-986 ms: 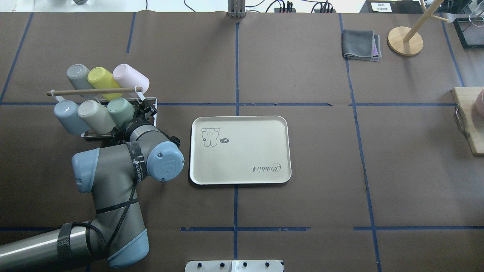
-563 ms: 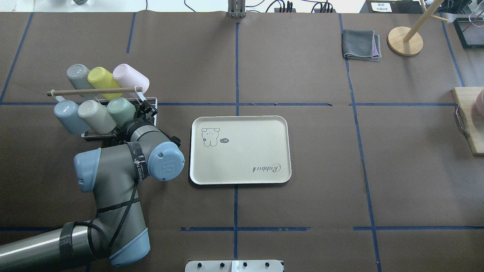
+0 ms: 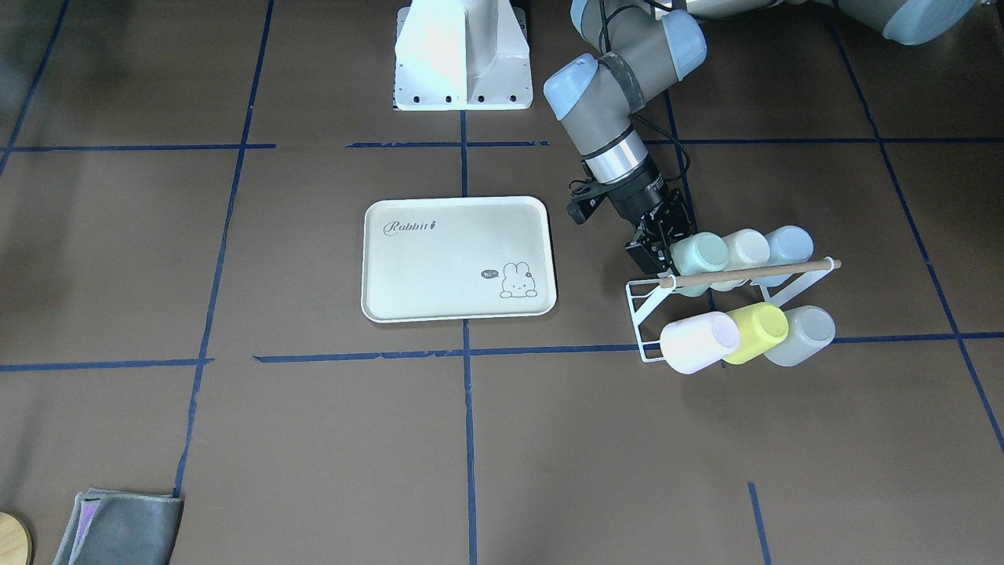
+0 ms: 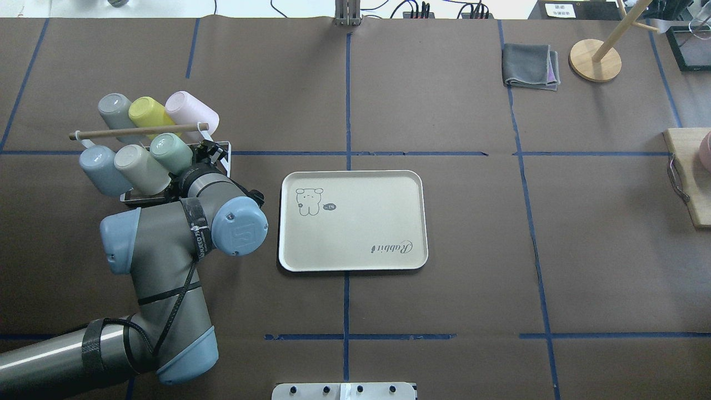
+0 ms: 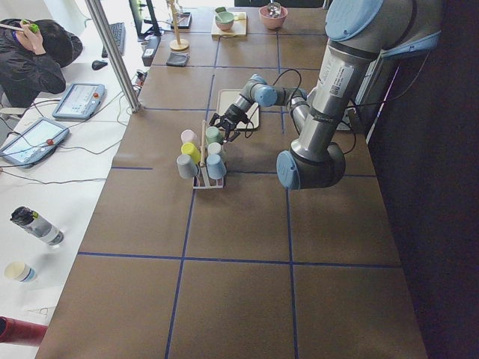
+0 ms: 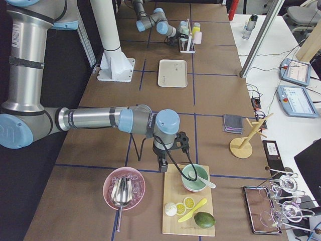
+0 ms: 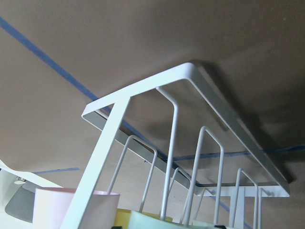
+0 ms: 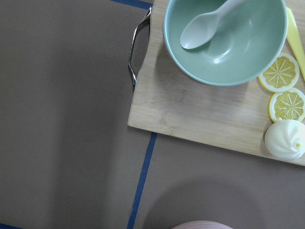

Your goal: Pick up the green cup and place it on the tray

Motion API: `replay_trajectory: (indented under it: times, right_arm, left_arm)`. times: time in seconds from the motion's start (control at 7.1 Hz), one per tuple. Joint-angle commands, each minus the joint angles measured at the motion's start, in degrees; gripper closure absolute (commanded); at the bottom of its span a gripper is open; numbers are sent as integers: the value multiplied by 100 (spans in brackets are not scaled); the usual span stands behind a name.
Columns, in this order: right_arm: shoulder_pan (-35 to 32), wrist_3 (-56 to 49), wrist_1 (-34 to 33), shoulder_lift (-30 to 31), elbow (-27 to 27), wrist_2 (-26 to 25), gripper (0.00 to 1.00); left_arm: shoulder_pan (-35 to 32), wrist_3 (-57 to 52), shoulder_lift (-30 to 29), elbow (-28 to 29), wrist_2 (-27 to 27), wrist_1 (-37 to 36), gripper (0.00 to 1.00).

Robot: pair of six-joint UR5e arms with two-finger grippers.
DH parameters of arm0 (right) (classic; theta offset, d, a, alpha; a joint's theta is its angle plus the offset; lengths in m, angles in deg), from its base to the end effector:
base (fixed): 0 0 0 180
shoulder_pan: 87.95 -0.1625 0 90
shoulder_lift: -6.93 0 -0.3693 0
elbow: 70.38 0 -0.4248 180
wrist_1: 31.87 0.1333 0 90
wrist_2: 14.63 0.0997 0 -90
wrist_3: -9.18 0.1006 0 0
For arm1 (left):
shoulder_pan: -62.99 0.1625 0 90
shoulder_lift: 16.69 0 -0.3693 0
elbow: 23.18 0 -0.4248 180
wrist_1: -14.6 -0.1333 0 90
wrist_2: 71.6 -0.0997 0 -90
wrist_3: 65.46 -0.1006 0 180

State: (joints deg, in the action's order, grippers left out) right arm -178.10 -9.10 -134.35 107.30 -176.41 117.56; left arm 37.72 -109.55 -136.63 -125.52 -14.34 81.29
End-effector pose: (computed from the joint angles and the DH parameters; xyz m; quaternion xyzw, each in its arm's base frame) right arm 0.0669 -0.4462 0.5697 0.0028 -0.3635 -0.1256 0.9231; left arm 0.4809 -0.4346 0.2443 0.2054 -0.2452 0.7425 0.5885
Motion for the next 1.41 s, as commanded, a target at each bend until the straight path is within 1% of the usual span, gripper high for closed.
replay_trajectory:
  times: [0.0, 0.42, 0.56, 0.85, 0.99, 1.13, 1.27]
  right_arm:
    - [6, 0, 0, 0, 3, 0, 0]
    - [-2, 0, 0, 0, -6, 0, 0]
    - [-2, 0, 0, 0, -6, 0, 0]
    - [-2, 0, 0, 0, -23, 0, 0]
    - [-2, 8, 0, 0, -23, 0, 0]
    - [-2, 9, 0, 0, -41, 0, 0]
    - [-2, 0, 0, -9, -41, 0, 0]
  left_arm:
    - [-83, -38, 23, -407, 14, -199, 37]
    - [-92, -46, 67, -1268, 31, -875, 36]
    - [-101, -81, 76, -1531, 40, -895, 36]
    - [-232, -117, 93, -2233, 521, -895, 34]
    - [-302, -21, 85, -2481, 758, -886, 32]
    - [-390, 328, 59, -2588, 1039, -834, 31]
    - [-408, 827, 41, -2606, 1233, -529, 31]
